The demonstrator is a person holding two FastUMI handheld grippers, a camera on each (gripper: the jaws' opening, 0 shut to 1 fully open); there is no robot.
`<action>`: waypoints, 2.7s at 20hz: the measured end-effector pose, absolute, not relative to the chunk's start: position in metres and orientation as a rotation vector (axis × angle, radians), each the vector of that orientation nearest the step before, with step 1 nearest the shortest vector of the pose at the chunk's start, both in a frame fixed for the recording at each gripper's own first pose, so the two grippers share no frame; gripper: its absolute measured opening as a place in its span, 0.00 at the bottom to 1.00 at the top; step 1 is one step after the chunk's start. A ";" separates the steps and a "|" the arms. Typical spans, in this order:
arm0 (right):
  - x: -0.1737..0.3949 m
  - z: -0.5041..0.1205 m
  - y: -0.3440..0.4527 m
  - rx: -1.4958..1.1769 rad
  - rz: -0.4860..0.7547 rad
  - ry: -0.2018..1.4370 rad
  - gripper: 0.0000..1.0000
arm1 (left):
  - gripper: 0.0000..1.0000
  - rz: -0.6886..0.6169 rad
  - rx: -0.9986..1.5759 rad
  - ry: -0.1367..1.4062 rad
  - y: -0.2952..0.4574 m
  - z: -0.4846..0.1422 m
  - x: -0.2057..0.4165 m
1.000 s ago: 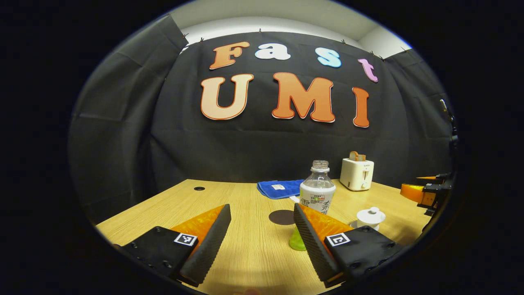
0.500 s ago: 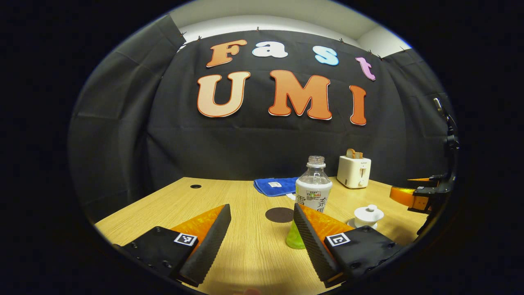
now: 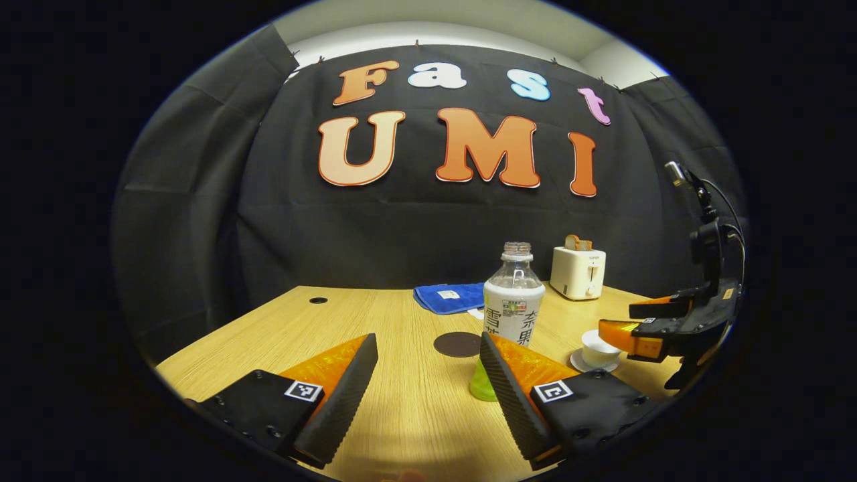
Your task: Open the teacup lid with one hand, grasp the water bottle and pour water into the teacup with the other hand; after pouring, place the water bottle on the coaster and then close the teacup lid.
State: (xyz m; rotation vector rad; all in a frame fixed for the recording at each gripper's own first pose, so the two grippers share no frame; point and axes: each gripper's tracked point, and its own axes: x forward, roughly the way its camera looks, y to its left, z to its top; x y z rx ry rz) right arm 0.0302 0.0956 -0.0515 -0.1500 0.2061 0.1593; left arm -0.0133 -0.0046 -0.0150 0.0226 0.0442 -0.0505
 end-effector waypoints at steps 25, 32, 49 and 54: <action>0.034 -0.031 0.058 -0.082 0.090 0.196 0.19 | 0.99 -0.123 0.026 0.035 -0.035 -0.018 -0.013; 0.026 -0.041 0.006 -0.048 -0.005 0.213 0.19 | 0.99 -0.210 0.022 0.067 -0.077 -0.030 -0.008; 0.015 -0.073 -0.067 0.028 -0.126 0.279 0.19 | 0.84 -0.157 0.069 0.166 -0.101 -0.058 0.056; 0.015 -0.075 -0.065 0.028 -0.117 0.288 0.18 | 0.69 -0.176 0.063 0.163 -0.106 -0.055 0.055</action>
